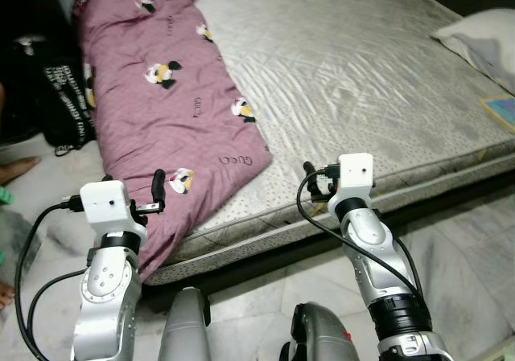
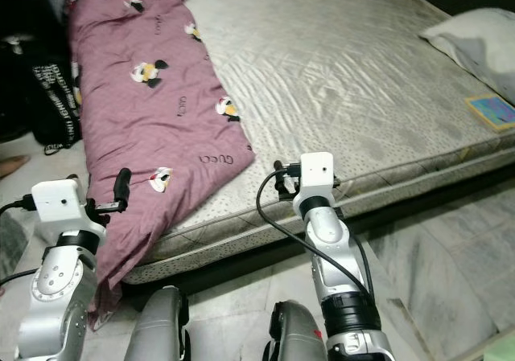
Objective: Clean up the room
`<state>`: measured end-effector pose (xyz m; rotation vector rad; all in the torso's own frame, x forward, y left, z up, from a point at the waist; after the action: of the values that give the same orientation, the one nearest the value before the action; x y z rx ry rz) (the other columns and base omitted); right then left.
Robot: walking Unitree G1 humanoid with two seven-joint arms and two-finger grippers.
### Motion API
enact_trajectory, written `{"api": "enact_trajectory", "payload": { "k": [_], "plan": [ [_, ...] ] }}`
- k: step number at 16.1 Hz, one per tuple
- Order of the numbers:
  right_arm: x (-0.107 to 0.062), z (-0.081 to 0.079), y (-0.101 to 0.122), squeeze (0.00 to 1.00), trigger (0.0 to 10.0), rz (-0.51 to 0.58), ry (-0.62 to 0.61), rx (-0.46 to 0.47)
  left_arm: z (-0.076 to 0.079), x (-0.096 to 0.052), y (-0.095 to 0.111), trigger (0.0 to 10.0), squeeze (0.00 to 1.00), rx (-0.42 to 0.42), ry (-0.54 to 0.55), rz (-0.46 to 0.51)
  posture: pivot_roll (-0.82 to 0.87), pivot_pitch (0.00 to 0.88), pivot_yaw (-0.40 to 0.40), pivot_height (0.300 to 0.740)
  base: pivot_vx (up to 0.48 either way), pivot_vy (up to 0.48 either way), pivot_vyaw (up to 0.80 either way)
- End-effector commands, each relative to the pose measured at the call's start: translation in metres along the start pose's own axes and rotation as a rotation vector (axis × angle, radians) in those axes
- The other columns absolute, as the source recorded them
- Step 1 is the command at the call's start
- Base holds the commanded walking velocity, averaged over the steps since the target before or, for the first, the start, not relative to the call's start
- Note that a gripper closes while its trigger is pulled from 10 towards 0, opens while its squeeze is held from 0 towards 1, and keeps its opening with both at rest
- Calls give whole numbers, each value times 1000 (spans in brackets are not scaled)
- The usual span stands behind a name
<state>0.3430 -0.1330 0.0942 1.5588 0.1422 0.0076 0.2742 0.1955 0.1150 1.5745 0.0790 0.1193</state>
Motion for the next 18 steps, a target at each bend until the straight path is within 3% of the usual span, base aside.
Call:
{"api": "enact_trajectory", "payload": {
  "k": [1, 8, 12, 15, 18],
  "plan": [
    [0, 0, 2, 0, 10000, 2, -1, 3, 1, 0, 3, 10000, 0, 0, -14, 11, 11, 120, -21, 642, 304, 0, 0],
    [0, 1, 2, 0, 10000, 6, -2, -1, 3, 0, 3, 10000, 0, -5, -22, 15, 12, 117, -20, 642, 316, 0, 0],
    [-1, 1, 2, 0, 10000, 3, 2, -2, 1, 0, 1, 10000, 0, 4, 5, -1, 16, 115, -22, 642, 0, 0, 0],
    [-7, 9, 4, 0, 10000, 15, -9, -10, -16, 3, -10, 10000, 0, -19, 80, -58, -8, 124, -21, 617, 0, 0, 0],
    [-13, 22, 3, 0, 10000, 4, -31, -33, -23, 11, -9, 10000, 0, -15, 106, -57, -19, 129, -32, 587, 0, 0, 0]
  ]
}}
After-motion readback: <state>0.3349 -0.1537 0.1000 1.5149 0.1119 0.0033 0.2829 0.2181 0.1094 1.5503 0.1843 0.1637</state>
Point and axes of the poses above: a point about 5 cm out from each wrist's last joint towards the gripper, its own x axis pointing out of the wrist towards the gripper, its own y axis along the axis of the wrist's last joint, z = x × y, the point moved 3 cm from there along x, pointing out of the wrist towards the gripper, and after that the axes turned 2 degrees about x, right-handed, at the moved point
